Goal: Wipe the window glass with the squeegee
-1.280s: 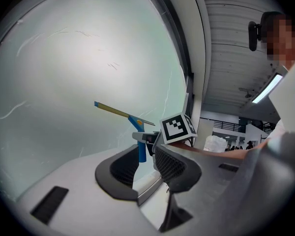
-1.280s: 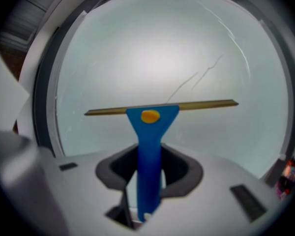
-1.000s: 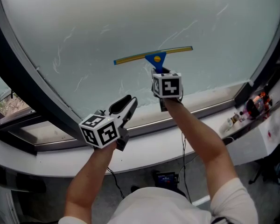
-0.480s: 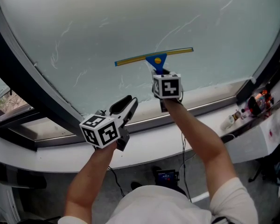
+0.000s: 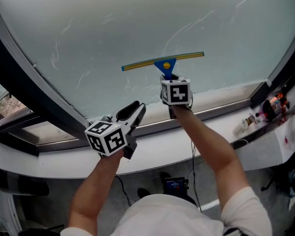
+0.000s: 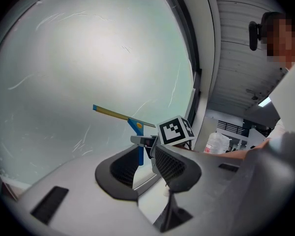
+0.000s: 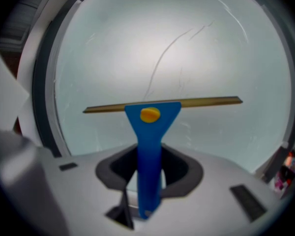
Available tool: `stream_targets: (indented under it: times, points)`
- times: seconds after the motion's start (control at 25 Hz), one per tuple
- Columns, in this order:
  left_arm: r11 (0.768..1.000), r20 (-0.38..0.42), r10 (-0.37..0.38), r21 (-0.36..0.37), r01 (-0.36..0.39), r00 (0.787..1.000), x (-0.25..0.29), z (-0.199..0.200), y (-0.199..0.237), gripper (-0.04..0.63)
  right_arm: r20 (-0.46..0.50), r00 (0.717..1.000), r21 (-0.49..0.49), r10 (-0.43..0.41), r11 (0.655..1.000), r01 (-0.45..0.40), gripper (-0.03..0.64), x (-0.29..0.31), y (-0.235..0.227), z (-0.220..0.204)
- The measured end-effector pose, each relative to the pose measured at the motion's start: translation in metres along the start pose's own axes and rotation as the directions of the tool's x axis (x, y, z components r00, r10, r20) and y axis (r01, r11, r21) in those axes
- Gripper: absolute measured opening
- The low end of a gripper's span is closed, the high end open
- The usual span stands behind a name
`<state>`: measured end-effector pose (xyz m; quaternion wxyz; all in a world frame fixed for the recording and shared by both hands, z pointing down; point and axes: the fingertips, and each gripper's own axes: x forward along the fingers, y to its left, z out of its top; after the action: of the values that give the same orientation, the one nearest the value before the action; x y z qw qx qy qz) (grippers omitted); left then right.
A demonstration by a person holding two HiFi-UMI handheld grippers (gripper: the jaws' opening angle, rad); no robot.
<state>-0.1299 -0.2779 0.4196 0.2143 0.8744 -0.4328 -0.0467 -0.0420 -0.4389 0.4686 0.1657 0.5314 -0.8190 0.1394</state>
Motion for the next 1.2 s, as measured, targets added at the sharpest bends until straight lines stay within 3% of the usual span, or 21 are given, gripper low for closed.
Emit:
stream_targets:
  times: [1.2]
  points:
    - [0.996, -0.074, 0.037, -0.079, -0.043, 0.997, 0.009, -0.054, 0.026, 0.127, -0.137, 0.990, 0.018, 0.017, 1.000, -0.014, 0.146, 0.036, -0.002, -0.085]
